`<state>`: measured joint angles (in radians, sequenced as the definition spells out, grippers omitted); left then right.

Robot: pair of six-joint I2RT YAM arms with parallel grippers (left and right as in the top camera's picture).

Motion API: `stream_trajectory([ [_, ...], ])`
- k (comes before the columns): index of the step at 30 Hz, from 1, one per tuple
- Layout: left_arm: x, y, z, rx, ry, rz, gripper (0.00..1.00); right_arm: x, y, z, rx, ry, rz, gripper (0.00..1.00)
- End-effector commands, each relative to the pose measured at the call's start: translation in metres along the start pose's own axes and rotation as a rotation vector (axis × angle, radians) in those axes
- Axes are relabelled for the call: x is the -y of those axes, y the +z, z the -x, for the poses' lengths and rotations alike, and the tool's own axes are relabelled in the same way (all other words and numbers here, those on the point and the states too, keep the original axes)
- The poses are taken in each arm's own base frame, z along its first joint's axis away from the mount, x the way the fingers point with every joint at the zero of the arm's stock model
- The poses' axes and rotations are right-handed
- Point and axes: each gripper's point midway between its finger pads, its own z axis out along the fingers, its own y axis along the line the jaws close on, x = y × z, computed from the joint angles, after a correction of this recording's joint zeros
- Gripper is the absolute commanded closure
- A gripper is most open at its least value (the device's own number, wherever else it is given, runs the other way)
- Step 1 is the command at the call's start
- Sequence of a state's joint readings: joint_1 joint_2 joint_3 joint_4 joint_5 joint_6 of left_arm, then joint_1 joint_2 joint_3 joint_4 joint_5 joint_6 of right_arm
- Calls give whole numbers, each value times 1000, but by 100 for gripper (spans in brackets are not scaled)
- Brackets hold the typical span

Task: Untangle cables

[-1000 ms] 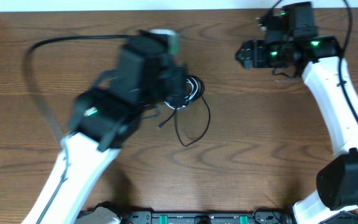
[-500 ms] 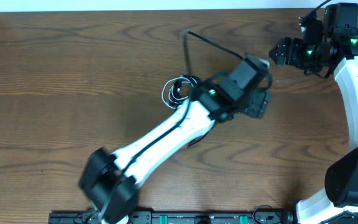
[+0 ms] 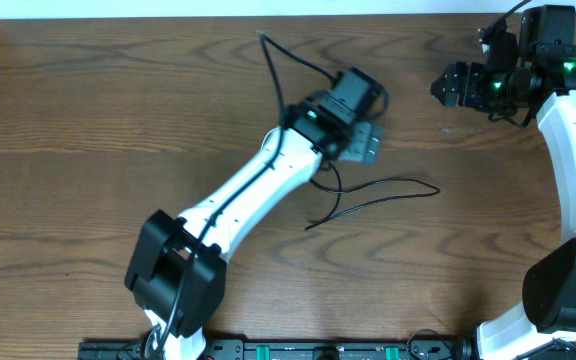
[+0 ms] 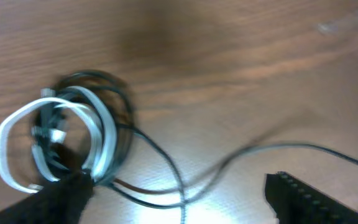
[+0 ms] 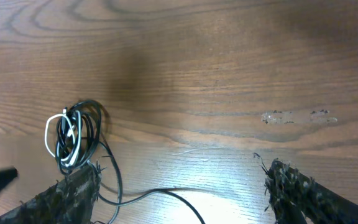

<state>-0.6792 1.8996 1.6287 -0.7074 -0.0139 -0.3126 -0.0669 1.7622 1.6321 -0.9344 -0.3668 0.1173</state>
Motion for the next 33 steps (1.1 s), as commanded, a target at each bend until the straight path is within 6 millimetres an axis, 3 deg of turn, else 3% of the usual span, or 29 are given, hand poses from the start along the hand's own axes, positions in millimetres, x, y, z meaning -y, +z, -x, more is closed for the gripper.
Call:
stream_trajectory([
  [1,-25,-4,11,23,6,53,19,-8,0,-4,-8,-30,16,16],
  [5,-55,6,4,-34,-18,99,38,-15,2,-6,-16,-47,23,16],
  [11,-81,18,-11,-117,-53,135,38,-19,4,-7,-18,-56,28,14],
  [21,-90,55,-34,-219,-54,162,46,-19,4,-7,-20,-55,27,14],
  [33,-92,66,-46,-256,-52,172,55,-19,4,-7,-20,-61,28,14],
])
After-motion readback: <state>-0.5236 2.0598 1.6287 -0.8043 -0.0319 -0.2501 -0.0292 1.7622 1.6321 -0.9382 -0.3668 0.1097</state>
